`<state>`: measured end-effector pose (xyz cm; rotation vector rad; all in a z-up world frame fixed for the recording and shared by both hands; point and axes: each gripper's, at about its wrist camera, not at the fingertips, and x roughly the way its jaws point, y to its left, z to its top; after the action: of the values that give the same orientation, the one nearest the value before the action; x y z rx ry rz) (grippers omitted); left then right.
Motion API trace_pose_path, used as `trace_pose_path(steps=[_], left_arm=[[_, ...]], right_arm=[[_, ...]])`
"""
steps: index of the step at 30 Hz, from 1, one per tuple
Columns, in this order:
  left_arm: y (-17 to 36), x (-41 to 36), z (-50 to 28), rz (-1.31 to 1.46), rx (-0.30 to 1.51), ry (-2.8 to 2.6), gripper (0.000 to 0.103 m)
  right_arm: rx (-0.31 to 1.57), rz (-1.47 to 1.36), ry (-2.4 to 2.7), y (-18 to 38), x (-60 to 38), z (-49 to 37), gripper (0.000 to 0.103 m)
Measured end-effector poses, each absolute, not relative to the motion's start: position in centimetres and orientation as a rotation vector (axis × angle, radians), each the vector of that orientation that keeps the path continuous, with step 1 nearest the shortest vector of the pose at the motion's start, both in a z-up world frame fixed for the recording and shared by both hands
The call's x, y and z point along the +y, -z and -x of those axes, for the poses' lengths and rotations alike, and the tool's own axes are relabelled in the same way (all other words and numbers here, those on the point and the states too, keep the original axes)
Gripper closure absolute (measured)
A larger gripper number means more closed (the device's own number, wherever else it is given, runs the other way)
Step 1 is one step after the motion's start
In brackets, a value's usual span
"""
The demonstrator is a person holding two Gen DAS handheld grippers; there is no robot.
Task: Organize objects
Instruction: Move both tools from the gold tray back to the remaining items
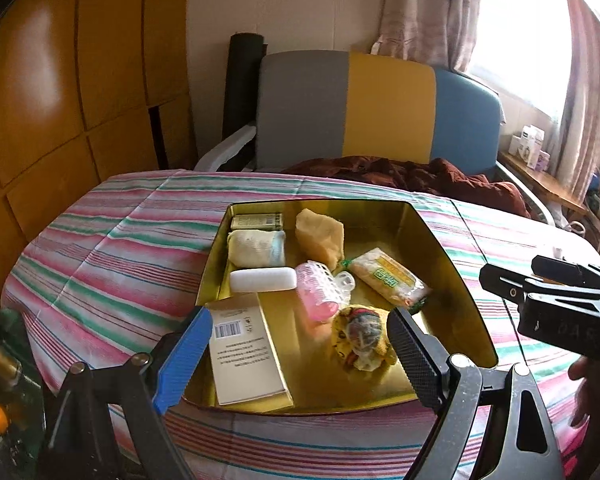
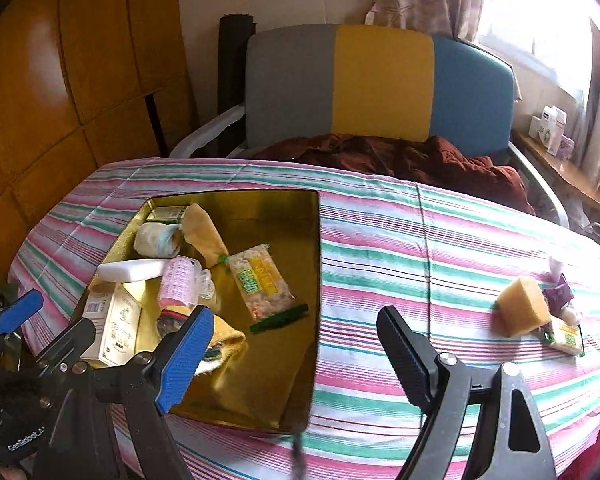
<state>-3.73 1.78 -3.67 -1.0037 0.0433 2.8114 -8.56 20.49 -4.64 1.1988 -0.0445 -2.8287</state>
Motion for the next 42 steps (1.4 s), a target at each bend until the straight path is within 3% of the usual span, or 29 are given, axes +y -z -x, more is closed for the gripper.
trace_pose_path(steps=[17, 33, 42], left_arm=[[3.4, 5.6, 2.7, 0.962, 0.194, -2.743, 0.014], [4.1, 10.0, 2.8, 0.971, 0.303, -2.636, 0.014], [4.1, 13.7, 2.7, 0.949, 0.361, -2.546, 0.014]], right_arm=[[-0.129, -1.249, 2.920, 4.9, 27.0, 7.7, 0.018], [-0.334, -1.333, 3.123, 4.2, 41.3, 8.0, 0.018], [-0.645, -1.385, 3.321, 5.5, 54.0, 7.3, 0.018]])
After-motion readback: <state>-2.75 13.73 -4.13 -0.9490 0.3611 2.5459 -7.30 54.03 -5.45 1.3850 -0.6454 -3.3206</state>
